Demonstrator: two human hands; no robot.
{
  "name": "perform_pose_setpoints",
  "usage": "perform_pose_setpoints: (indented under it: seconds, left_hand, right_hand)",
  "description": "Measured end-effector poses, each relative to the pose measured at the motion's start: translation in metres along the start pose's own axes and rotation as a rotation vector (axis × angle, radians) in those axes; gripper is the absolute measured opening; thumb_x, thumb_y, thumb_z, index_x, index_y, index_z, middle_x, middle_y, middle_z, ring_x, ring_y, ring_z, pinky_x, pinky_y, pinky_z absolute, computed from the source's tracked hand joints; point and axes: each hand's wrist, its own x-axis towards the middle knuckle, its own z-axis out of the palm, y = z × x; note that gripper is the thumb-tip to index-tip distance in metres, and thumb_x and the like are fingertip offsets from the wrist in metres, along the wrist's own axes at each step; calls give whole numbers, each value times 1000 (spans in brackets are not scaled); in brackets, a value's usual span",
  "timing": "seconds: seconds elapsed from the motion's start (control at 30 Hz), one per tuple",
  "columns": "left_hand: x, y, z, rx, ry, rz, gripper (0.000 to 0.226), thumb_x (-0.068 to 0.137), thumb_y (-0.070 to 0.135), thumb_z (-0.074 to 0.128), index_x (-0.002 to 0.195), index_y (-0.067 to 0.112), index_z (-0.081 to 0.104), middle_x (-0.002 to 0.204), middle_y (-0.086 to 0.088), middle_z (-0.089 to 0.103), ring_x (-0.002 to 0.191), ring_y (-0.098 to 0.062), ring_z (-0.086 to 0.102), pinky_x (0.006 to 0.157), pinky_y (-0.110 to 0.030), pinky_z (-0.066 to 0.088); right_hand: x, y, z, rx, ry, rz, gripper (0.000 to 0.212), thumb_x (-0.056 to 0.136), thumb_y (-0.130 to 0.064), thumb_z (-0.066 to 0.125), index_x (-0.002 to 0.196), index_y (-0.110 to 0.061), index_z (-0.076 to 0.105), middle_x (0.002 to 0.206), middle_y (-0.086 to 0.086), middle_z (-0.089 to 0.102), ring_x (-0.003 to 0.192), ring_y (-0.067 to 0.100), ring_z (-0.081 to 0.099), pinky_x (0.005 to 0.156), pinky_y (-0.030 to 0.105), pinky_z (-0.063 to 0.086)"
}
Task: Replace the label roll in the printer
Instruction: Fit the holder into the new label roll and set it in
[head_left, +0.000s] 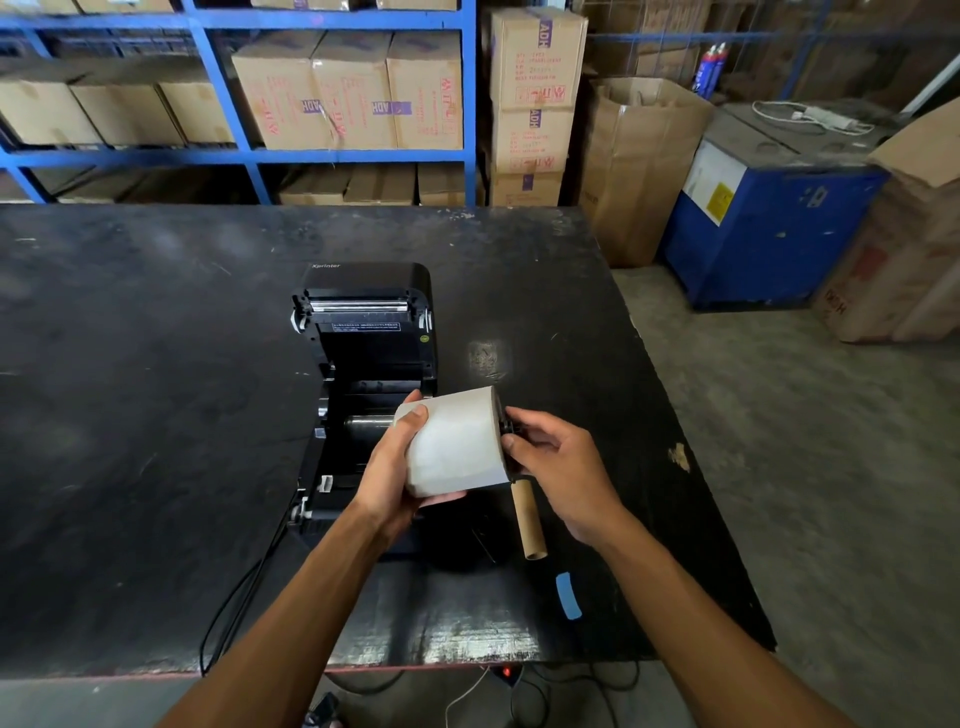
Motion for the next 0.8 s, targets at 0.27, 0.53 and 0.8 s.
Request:
perform_pose_setpoints:
  seconds: [0.27,0.53,0.8]
  left_hand:
    - [-2,8,16,116,78,72,53,70,56,70,121,56,58,112,-1,72,98,-26,71,67,-50,60]
    - [-3,12,50,230,100,152,78,68,53,75,139,53,41,111,4,72,85,-14,76,59,-42,62]
    - [1,14,85,326,35,167,86,81,43,76,151,43,26,126,1,62,93,-18,73,64,-38,63]
  right_hand:
    - [-7,3,12,102,49,47,24,101,-33,42,114,-40,62,112,-12,68,107,9,64,83,29,56]
    - [-7,-6,16,542,85,244,21,93,-59,39,105,-48,53,114,-7,65,107,15,58,93,55,41]
    - [-3,4,5,640,203,149,33,96,-42,51,128,-34,52,122,-1,65,107,17,65,78,35,59]
